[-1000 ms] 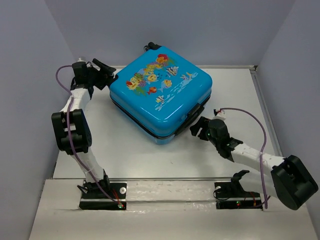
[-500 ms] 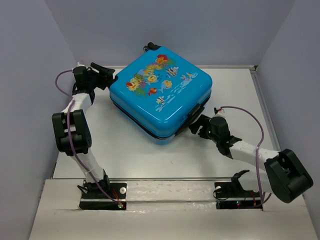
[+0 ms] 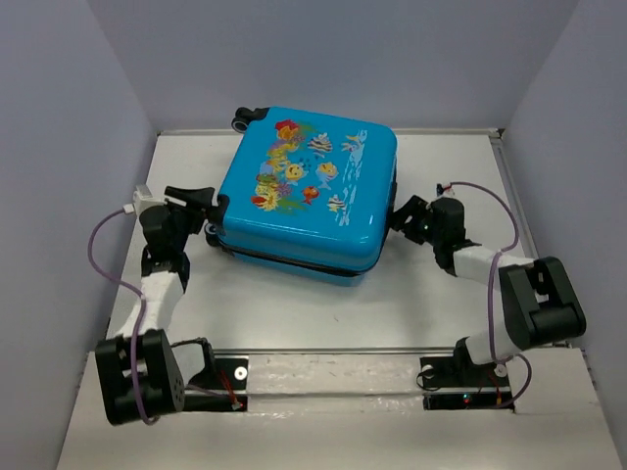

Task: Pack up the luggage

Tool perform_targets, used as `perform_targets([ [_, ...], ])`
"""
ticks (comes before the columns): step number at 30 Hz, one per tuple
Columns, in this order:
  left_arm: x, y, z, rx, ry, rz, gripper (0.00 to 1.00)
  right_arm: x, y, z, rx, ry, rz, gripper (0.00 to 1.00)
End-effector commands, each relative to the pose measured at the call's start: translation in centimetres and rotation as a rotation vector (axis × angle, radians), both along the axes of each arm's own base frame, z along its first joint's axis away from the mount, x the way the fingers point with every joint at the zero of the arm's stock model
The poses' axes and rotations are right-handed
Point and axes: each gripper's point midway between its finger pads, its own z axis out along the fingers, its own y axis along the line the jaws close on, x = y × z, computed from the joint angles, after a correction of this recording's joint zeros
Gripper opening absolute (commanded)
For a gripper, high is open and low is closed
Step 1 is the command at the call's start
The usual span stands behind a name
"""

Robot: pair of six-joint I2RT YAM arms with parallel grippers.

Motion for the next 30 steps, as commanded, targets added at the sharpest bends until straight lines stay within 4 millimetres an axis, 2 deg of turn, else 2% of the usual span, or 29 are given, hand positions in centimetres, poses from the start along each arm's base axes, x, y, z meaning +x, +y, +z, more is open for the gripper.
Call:
perform_targets([
  [1, -5.1, -4.5, 1.4, 0.078, -0.135, -0.137, 0.06, 6.3, 2.6, 8.9, 0.119, -0.243, 0.248, 0.67],
  [2, -6.5, -5.4, -0.5, 0.083, -0.086, -0.149, 0.06, 6.7, 4.0, 10.2, 0.142, -0.25, 0.351, 0.69],
  [3, -7.7, -5.8, 0.6, 0.106, -0.132, -0.154, 0.06, 7.2, 4.6, 9.9, 0.141, -0.18, 0.395, 0.72],
  [4, -8.5, -6.2, 0.4, 0.113, -0.133, -0.156, 0.06, 9.8, 5.1, 13.0, 0.105, -0.254, 0.441, 0.78],
  [5, -9.2, -6.7, 0.3, 0.12, -0.142, -0.155, 0.06, 10.2, 5.3, 14.1, 0.096, -0.259, 0.457, 0.81],
  [6, -10.5, -7.7, 0.1, 0.122, -0.147, -0.181, 0.06, 10.4, 4.7, 14.0, 0.047, -0.236, 0.436, 0.86],
  [7, -10.9, -7.8, 0.0, 0.125, -0.149, -0.181, 0.06, 10.4, 4.1, 14.5, 0.011, -0.236, 0.41, 0.89],
  [8, -11.3, -7.8, 0.0, 0.129, -0.152, -0.176, 0.06, 9.4, 3.2, 16.1, -0.033, -0.262, 0.37, 0.91],
  [9, -11.6, -7.8, 0.0, 0.131, -0.152, -0.174, 0.06, 9.2, 2.3, 13.6, -0.063, -0.202, 0.329, 0.91],
  [10, -12.0, -7.7, 0.2, 0.138, -0.165, -0.175, 0.06, 8.2, 0.4, 15.5, -0.119, -0.245, 0.224, 0.92],
  [11, -12.1, -7.6, 0.3, 0.141, -0.17, -0.17, 0.06, 6.2, -0.7, 12.3, -0.142, -0.18, 0.183, 0.91],
  [12, -12.1, -7.6, 0.7, 0.143, -0.176, -0.168, 0.06, 4.9, -2.1, 13.8, -0.17, -0.223, 0.113, 0.9],
  [13, -12.0, -7.6, 0.8, 0.154, -0.177, -0.17, 0.06, 3.7, -2.6, 13.3, -0.168, -0.222, 0.087, 0.87],
  [14, -11.8, -7.4, 1.0, 0.161, -0.177, -0.162, 0.06, 2.2, -2.7, 12.7, -0.155, -0.23, 0.081, 0.84],
  [15, -11.4, -7.5, 1.4, 0.163, -0.179, -0.163, 0.06, -0.5, -2.5, 11.1, -0.113, -0.24, 0.095, 0.71],
  [16, -11.2, -7.7, 1.7, 0.161, -0.181, -0.171, 0.06, -1.8, -2.3, 10.5, -0.09, -0.255, 0.107, 0.58],
  [18, -10.7, -7.8, 2.5, 0.165, -0.193, -0.172, 0.06, -4.3, -1.7, 9.1, -0.043, -0.302, 0.149, 0.39],
  [19, -10.3, -7.9, 3.1, 0.167, -0.198, -0.176, 0.06, -5.7, -2.0, 7.4, -0.039, -0.297, 0.138, 0.1],
  [20, -10.0, -7.9, 3.5, 0.167, -0.201, -0.174, 0.06, -6.3, -1.9, 6.9, -0.042, -0.304, 0.152, 0.07],
  [21, -9.9, -8.0, 4.6, 0.17, -0.22, -0.181, 0.06, -6.8, -1.7, 6.6, -0.041, -0.323, 0.178, 0.07],
  [22, -9.6, -8.0, 4.6, 0.171, -0.214, -0.18, 0.06, -7.1, -1.3, 7.1, -0.03, -0.373, 0.2, 0.07],
  [23, -9.5, -8.0, 5.0, 0.172, -0.219, -0.178, 0.06, -7.7, -1.3, 5.8, -0.042, -0.367, 0.211, 0.1],
  [25, -9.4, -8.0, 5.8, 0.175, -0.231, -0.176, 0.06, -7.7, -1.1, 5.8, -0.06, -0.392, 0.241, 0.22],
  [26, -9.4, -7.9, 5.9, 0.18, -0.233, -0.173, 0.06, -7.7, -1.1, 5.5, -0.075, -0.402, 0.25, 0.35],
  [28, -9.4, -7.9, 6.1, 0.18, -0.23, -0.173, 0.06, -7.2, -1.2, 5.9, -0.106, -0.458, 0.254, 0.49],
  [30, -9.4, -8.0, 5.8, 0.181, -0.226, -0.179, 0.06, -6.9, -0.7, 5.7, -0.128, -0.462, 0.301, 0.5],
])
